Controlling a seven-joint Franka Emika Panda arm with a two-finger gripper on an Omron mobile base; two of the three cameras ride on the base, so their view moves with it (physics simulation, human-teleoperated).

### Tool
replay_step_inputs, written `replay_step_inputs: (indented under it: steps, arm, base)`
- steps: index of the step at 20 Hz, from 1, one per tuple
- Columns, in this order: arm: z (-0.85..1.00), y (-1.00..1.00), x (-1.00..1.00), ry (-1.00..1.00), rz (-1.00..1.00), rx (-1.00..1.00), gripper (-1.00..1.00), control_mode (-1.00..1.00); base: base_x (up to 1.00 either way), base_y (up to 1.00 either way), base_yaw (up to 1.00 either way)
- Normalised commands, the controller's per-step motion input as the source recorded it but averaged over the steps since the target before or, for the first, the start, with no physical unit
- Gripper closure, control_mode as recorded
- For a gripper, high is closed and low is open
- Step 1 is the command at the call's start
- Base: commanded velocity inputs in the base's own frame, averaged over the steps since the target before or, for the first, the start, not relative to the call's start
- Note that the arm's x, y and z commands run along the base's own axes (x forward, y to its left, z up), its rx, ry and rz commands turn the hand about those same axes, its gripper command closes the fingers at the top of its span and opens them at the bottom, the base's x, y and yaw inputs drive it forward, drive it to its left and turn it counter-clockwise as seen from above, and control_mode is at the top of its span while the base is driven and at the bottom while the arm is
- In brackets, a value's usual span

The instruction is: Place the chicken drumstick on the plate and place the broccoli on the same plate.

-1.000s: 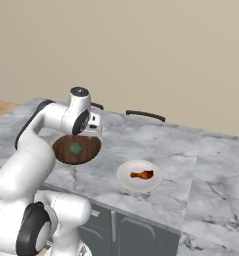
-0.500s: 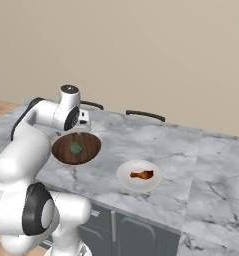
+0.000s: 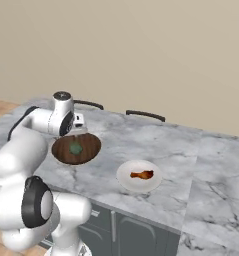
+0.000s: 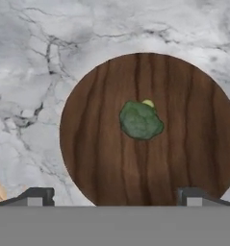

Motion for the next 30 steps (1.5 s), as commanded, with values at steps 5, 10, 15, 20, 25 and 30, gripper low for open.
replay_step_inputs:
  steps: [5, 10, 15, 20, 25, 30]
  arm:
    - [-0.32, 0.0, 0.02, -0.16, 0.02, -0.06, -1.0, -1.0]
    - [-0.16, 0.0, 0.23, -0.06, 0.04, 0.0, -1.0, -1.0]
    - [-0.12, 0.0, 0.35, 0.0, 0.05, 0.0, -1.0, -1.0]
    - [-0.12, 0.0, 0.31, 0.04, 0.02, 0.0, -1.0, -1.0]
    - [-0.21, 0.01, 0.31, 0.07, 0.0, 0.0, -1.0, -1.0]
    - [-0.21, 0.08, 0.18, 0.07, 0.0, 0.0, -1.0, -1.0]
  base:
    - [0.0, 0.0, 0.0]
    - [0.0, 0.0, 0.0]
    - [0.0, 0.0, 0.0]
    - [0.0, 0.0, 0.0]
    - [0.0, 0.0, 0.0]
    - [0.0, 0.0, 0.0]
